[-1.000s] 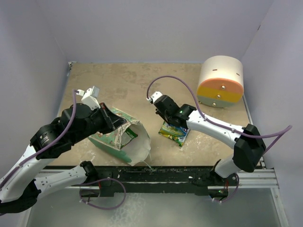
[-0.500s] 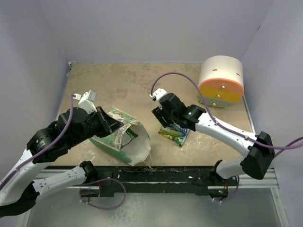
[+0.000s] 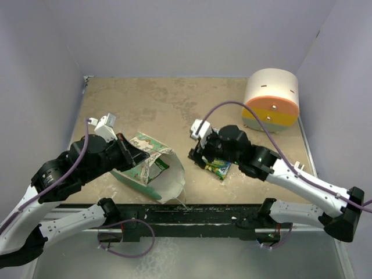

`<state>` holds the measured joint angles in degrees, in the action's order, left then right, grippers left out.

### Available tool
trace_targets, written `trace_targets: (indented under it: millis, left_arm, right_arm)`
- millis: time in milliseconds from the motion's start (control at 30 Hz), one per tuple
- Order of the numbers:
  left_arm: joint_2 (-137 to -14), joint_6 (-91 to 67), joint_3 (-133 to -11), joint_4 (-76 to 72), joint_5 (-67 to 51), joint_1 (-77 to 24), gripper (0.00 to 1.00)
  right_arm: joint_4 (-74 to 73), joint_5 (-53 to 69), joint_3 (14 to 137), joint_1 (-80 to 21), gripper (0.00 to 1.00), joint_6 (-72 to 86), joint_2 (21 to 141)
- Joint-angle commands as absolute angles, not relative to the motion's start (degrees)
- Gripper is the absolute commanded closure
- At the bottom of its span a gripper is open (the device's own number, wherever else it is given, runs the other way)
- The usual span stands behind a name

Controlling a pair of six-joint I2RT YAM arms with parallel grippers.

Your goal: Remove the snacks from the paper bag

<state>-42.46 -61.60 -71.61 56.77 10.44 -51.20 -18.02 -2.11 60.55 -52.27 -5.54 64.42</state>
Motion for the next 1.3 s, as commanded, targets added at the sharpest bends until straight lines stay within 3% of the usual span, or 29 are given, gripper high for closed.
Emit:
trace_targets:
  millis: [0,167,400,533,1067,1267]
  left_arm:
    - [-41.6,-64.4,-72.1,58.1,11.3,-51.4,1.0]
    - [-40.9,-65.3,-72.6,58.9,12.3,-51.4,1.0]
    - [-40.6,-66.1,-73.2,60.2,12.7,-51.4,1.0]
    - [-40.1,-67.2,-72.9,60.6,12.7,-51.4,1.0]
    - [-40.7,-70.4,-74.2,64.7,11.9,-51.4,1.0]
    - [-40.7,-70.3,-74.3,64.5,12.1,-51.4,1.0]
  right_arm:
    - [-0.5,15.5,51.7,-59.3,0.27,-15.8,58.4]
    - [4.9,20.7,48.1,-65.1,0.34,-22.8,60.3]
    - [16.2,13.0,46.1,-70.6,0.42,-27.9,69.2]
    - [26.9,7.1,42.5,-70.7,0.42,-30.8,73.6]
    - [32.8,0.6,45.8,-70.8,0.42,-48.1,91.0]
    - [36.4,-3.6,47.7,-70.8,0.45,-47.7,95.7]
